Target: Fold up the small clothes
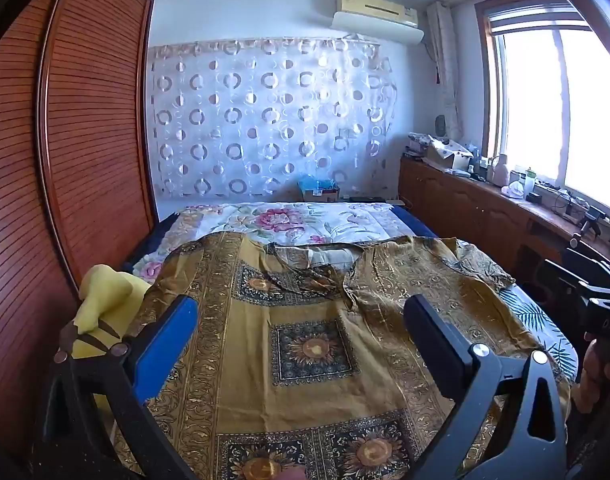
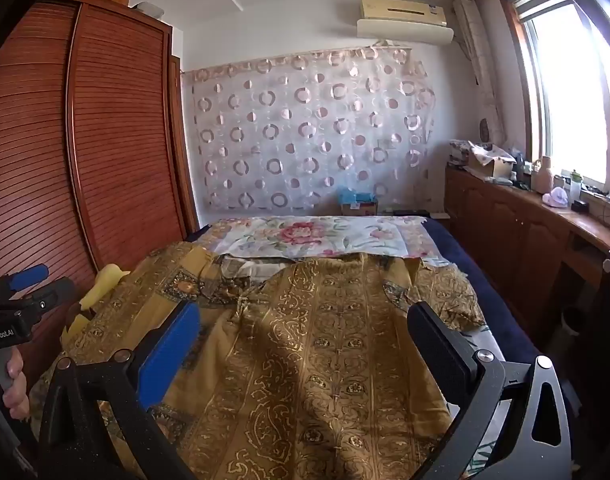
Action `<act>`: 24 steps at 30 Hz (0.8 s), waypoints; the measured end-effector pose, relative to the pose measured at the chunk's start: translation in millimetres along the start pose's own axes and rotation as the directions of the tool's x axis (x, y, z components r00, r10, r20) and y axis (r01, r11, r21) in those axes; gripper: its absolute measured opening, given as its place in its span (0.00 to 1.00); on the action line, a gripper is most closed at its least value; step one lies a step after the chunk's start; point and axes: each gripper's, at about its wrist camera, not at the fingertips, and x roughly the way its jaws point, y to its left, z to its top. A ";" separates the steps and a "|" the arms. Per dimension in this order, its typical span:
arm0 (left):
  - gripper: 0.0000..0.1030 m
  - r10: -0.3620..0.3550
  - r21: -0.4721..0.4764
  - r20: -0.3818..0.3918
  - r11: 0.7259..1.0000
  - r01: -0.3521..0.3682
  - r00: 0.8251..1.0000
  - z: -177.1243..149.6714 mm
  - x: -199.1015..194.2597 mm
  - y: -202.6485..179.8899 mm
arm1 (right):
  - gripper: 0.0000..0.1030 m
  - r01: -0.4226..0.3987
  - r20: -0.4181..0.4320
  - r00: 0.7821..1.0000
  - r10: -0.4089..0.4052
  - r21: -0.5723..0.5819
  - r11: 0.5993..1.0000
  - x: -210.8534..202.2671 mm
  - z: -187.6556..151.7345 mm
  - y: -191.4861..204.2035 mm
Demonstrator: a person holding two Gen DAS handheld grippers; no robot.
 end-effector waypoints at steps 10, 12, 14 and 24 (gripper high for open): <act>1.00 0.012 0.030 0.016 0.999 -0.012 1.000 4.4 -0.2 -7.0 | 1.00 0.000 0.004 1.000 0.000 -0.001 1.000 -2.4 0.0 3.0; 1.00 0.012 0.028 0.016 1.000 -0.012 1.000 5.9 0.1 -8.6 | 1.00 -0.001 0.002 1.000 0.001 0.001 1.000 0.9 -0.8 2.7; 1.00 0.011 0.027 0.016 1.000 -0.011 1.000 7.5 0.6 -9.7 | 1.00 -0.003 0.005 1.000 0.003 -0.003 1.000 -1.3 0.2 2.5; 1.00 0.015 0.033 0.021 0.999 -0.016 1.000 8.4 -7.4 -7.0 | 1.00 0.000 0.010 1.000 0.000 -0.007 1.000 -2.1 0.0 5.0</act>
